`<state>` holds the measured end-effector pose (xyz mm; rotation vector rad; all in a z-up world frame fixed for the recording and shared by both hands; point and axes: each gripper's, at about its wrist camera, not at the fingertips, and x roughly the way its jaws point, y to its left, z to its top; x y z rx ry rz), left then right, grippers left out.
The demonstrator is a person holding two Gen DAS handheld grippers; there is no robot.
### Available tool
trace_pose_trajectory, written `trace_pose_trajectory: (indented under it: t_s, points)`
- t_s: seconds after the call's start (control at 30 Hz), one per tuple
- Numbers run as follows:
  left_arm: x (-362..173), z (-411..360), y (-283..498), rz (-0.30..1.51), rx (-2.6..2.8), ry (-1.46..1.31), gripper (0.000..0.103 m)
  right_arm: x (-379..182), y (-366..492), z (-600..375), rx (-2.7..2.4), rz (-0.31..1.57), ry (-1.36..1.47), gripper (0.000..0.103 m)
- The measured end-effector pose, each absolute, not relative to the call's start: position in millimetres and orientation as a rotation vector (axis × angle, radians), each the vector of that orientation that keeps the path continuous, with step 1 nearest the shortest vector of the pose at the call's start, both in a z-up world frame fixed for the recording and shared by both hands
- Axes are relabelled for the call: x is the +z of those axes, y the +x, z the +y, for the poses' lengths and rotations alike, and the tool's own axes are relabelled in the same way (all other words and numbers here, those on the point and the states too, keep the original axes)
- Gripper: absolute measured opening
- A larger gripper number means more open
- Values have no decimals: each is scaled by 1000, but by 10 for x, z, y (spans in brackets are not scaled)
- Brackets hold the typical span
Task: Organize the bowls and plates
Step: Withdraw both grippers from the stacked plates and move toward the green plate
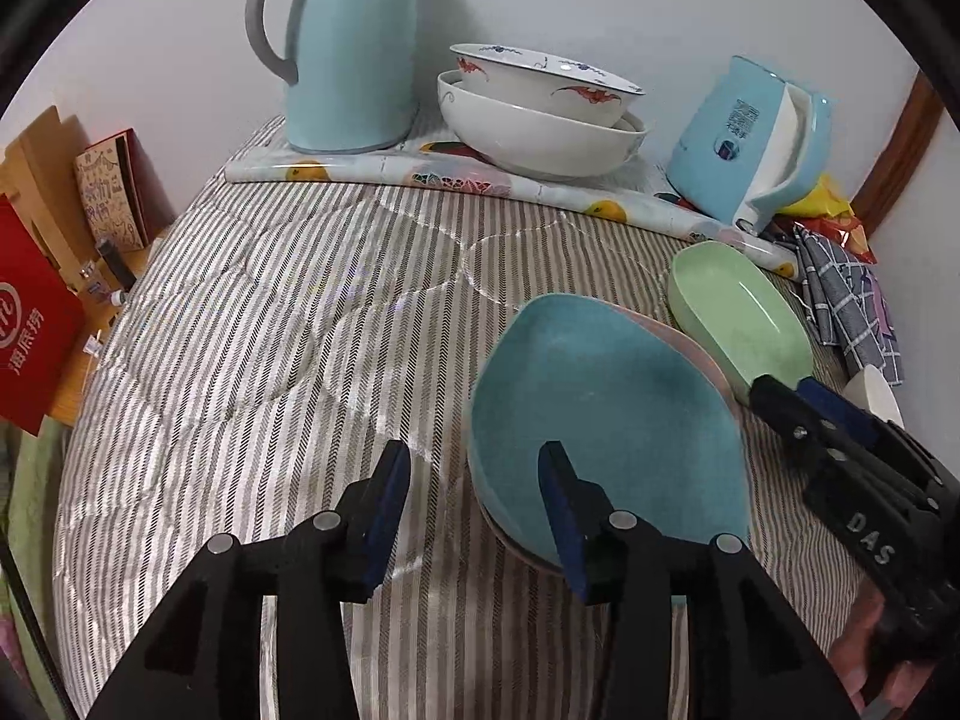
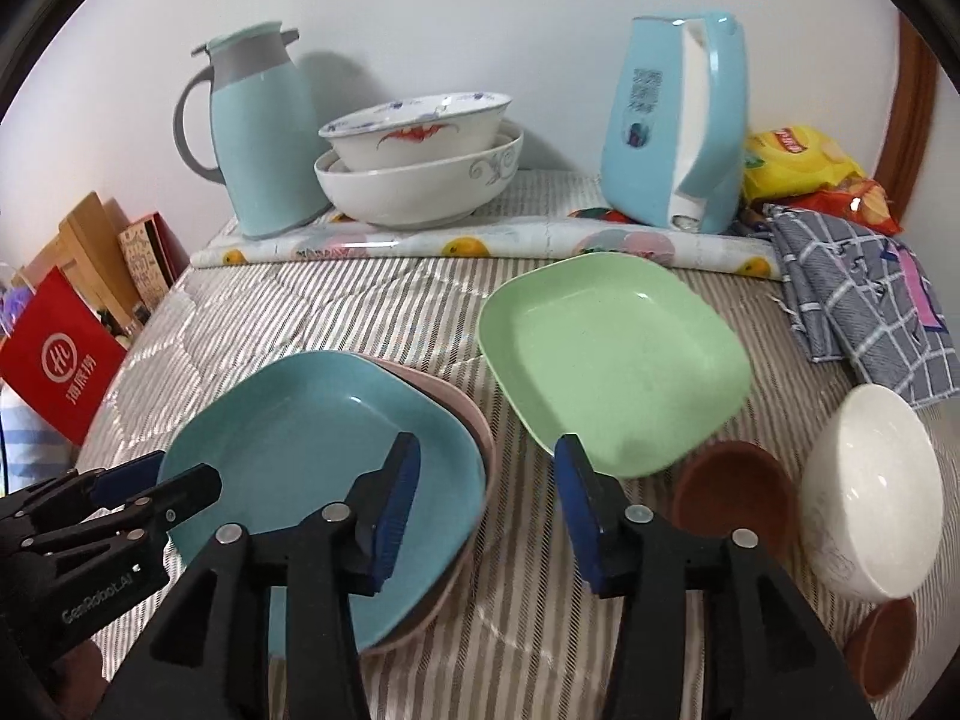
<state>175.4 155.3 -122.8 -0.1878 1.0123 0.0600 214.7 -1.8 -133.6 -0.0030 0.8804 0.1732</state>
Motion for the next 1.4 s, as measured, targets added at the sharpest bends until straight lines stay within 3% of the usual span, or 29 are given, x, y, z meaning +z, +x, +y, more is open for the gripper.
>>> trace_pose_trajectory:
  t_s: [0.17,0.57,0.73,1.23,1.4]
  points:
    - [-1203,1450,1640,1009,59,-161,52,-1204,1925,-176,157,861,12,53]
    - [-1276,1224,1452,1027,30,-149,52,-1087,1340,-447,118,831,31,54]
    - [-1143,1151,1379,1005,24,-138,52,-1117,1209,-548,91,837,46,62]
    - [-517,822,1362,870,-9,-86,52,-815,995,-1031,-23,767,107,63]
    - [-375,727,1451,824,14,-44,52,-729,1140,-1137,0,818,138,68]
